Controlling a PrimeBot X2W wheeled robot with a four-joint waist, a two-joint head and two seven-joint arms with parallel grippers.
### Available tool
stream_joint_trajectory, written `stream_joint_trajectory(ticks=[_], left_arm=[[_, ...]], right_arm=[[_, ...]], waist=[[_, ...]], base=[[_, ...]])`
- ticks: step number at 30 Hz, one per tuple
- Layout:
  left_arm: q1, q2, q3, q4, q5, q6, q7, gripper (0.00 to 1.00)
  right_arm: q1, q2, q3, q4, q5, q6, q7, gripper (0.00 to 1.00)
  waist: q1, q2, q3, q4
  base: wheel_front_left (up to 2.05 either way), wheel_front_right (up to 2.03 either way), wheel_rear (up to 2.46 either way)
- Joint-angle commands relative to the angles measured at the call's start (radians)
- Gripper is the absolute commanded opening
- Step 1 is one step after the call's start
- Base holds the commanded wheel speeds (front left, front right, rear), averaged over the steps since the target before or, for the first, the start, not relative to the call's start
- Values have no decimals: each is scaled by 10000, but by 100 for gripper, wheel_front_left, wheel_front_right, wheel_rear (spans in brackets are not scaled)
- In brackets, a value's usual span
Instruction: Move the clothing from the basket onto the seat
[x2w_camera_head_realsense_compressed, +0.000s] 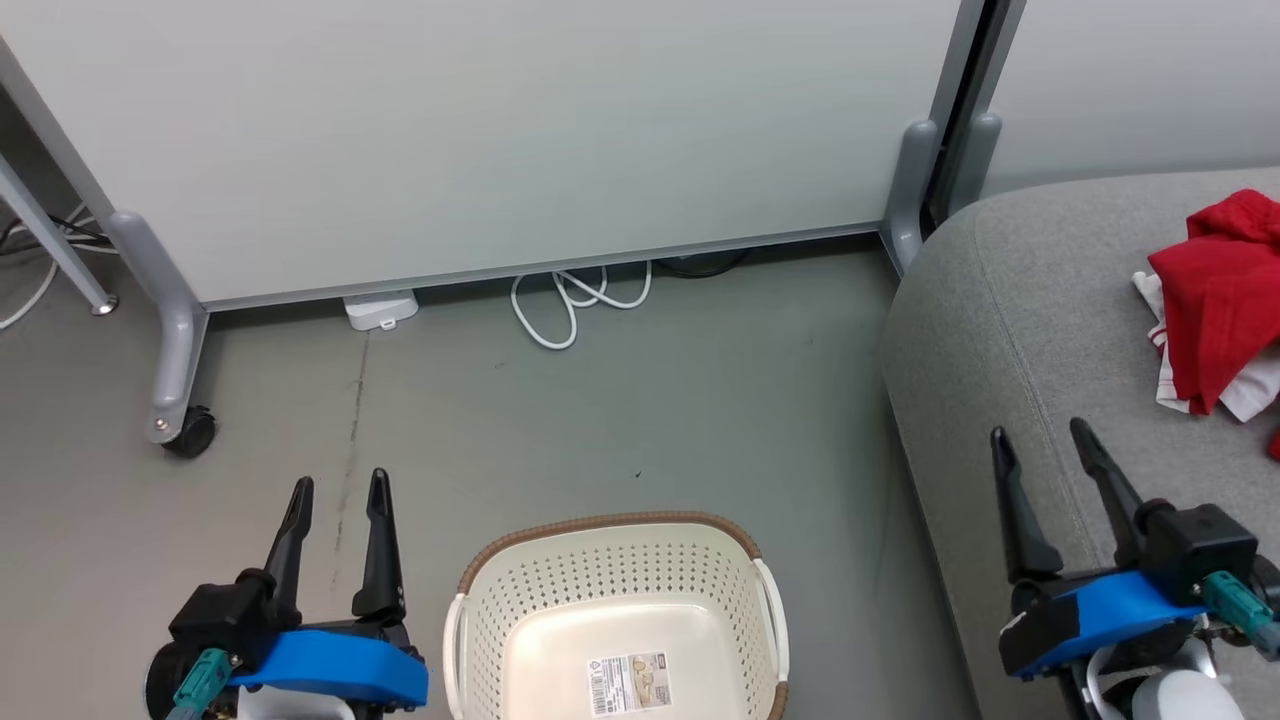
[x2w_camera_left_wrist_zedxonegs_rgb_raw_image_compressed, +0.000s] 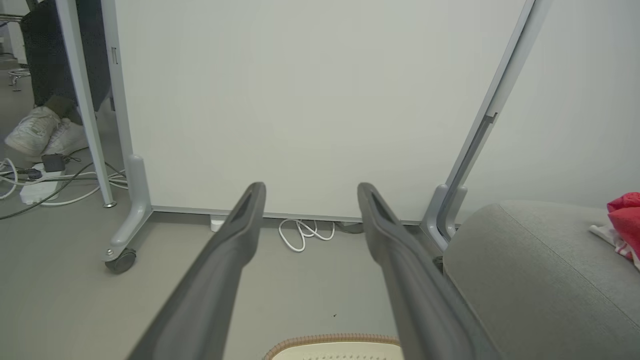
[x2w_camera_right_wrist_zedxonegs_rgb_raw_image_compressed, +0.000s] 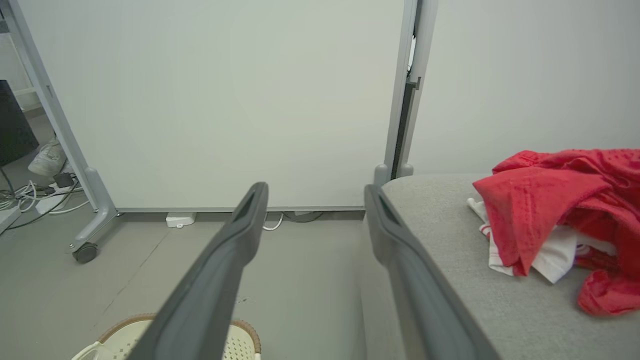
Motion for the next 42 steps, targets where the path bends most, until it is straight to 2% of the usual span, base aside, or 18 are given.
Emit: stream_joint_trajectory(ticks=[1,6,15,36,37,42], left_arm=[[89,28,85,93,84,-34,-42,100],[195,32,324,467,103,-83,-42,100],[172,13,383,1026,88,-125,-44,100],[124,-37,402,1105,-10,-205,-42,100],[133,-31,406,1140,-8,-119,6,0],[495,-146,400,1582,-31,-113,67,0]], right_arm=[[243,19,92,-38,130,4,-32,100],[567,25,435,96,292,5,-152,100],[743,26,453,507,254,5,-407,100],[526,28,623,986,406,5,-492,100],[592,13,621,980,405,0,-482,0],[788,36,624,1472,413,0,-437,0]], waist=[[2,-1,-131,98],[2,-1,-361,251],[2,-1,-481,410],[2,-1,-405,404],[2,-1,-404,405],[2,-1,-403,404]], base=[[0,0,0],[0,0,0],[0,0,0],[0,0,0],[0,0,0],[0,0,0]])
